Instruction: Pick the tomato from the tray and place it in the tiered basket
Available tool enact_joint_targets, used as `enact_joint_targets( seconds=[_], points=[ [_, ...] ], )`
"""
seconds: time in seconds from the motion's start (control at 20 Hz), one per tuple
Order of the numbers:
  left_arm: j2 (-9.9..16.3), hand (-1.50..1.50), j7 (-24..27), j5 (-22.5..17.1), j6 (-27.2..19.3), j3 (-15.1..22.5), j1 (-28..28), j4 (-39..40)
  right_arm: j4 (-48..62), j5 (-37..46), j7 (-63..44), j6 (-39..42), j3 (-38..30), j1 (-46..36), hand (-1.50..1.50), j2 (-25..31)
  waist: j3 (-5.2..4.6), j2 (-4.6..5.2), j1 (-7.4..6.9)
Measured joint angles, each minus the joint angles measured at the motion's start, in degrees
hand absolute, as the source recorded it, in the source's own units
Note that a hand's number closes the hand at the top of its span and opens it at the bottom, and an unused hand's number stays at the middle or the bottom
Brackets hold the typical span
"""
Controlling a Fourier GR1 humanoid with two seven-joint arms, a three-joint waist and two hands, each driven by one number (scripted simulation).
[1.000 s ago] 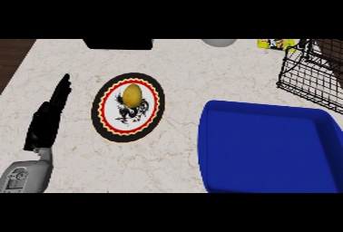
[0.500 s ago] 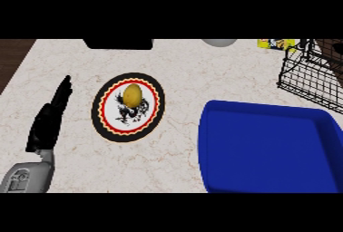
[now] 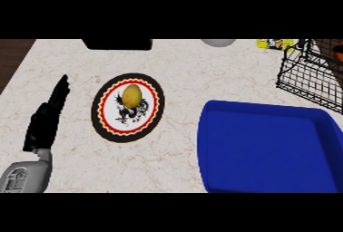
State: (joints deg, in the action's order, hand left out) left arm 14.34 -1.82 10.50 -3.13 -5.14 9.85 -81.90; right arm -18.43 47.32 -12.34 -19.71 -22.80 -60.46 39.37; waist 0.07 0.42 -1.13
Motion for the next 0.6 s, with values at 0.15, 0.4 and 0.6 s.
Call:
enact_joint_targets(
  seconds=[0.15,0.4,0.6],
  points=[
    [-0.35,0.00,-0.91,0.47,-0.29,0.26,0.59,0.04,-1.72,-1.70,1.42,-1.81,-1.52,-0.24,-1.50,1.15,-0.01,-0.06,0.17],
    [0.15,0.00,-0.54,0.37,-0.14,-0.74,-0.51,-0.09,-6.42,-3.67,-1.66,-1.47,-2.67,0.84,-1.50,3.61,-0.09,-0.49,1.03],
    [0.13,0.00,-1.15,0.42,-0.24,-1.02,-1.47,-0.91,-11.03,-7.07,-5.71,2.70,-4.83,3.38,-1.50,6.07,-0.14,-0.93,2.03]
  ],
)
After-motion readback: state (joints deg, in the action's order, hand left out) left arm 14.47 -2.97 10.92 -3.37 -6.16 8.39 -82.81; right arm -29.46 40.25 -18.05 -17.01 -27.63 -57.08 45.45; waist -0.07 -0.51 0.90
